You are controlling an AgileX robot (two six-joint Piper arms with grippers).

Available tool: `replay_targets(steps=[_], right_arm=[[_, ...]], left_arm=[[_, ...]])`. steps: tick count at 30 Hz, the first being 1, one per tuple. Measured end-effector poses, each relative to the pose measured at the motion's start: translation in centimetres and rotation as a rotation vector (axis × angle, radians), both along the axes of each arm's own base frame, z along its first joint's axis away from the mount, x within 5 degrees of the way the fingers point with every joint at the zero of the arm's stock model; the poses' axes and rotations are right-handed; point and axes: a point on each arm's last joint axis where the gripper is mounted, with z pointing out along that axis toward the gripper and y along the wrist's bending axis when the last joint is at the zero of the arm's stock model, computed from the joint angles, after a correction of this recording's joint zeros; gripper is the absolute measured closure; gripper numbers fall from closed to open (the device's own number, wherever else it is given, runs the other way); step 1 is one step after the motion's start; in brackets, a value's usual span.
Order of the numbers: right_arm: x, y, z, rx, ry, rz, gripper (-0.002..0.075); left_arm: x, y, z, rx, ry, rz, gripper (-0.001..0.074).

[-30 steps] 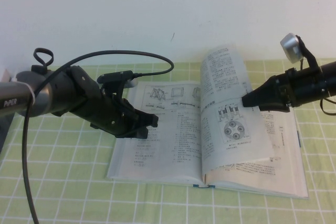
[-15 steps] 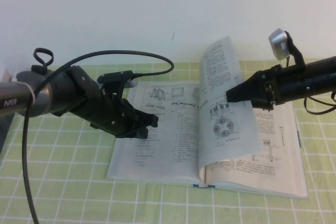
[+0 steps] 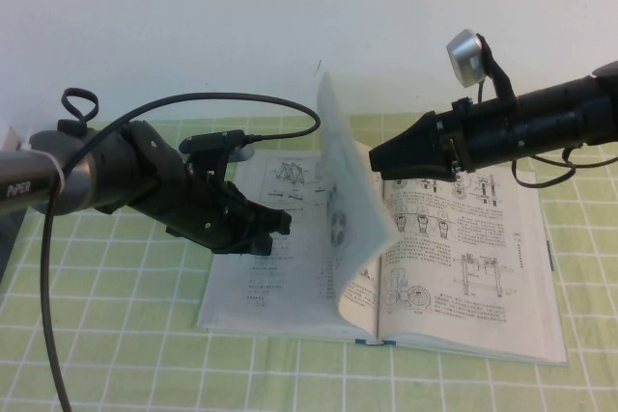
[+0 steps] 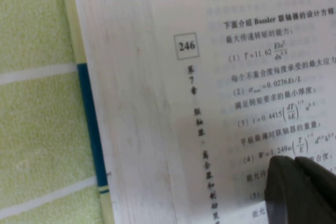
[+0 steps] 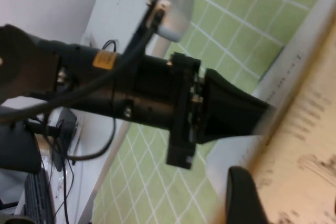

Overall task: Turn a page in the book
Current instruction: Open the closed book

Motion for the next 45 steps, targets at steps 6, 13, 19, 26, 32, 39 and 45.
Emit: replay_targets(steps=[6, 13, 19, 26, 32, 39, 45], right_arm=[[-0.6, 2.8, 0.7, 0.007, -0.027, 0.063, 0.0366], [-0.7, 3.4, 0.8, 0.002, -0.037, 0.064, 0.0366], [-0.9, 3.2, 0.4, -0.043, -0.046, 0.091, 0.0366], [-1.4, 2.6, -0.7, -0.185, -0.054, 0.164, 0.0369], [-1.6, 1.8, -1.8, -0.331, -0.039, 0.199, 0.0431], [-1.7, 0.6, -3.1, -0.527, -0.022, 0.217, 0.0501], [-1.5, 0.0, -3.5, -0.604, -0.034, 0.209, 0.0543]], left_arm=[[0.0, 0.0, 0.0, 0.0, 0.0, -0.003, 0.0737], [0.0, 0.0, 0.0, 0.0, 0.001, -0.005, 0.0737], [0.0, 0.0, 0.0, 0.0, 0.001, -0.005, 0.0737], [-0.1, 0.0, 0.0, 0.003, 0.001, -0.015, 0.0737], [-0.1, 0.0, 0.0, 0.003, 0.001, -0.015, 0.0737], [0.0, 0.0, 0.0, 0.006, -0.005, -0.018, 0.0737], [0.0, 0.0, 0.0, 0.005, -0.007, -0.016, 0.0737]])
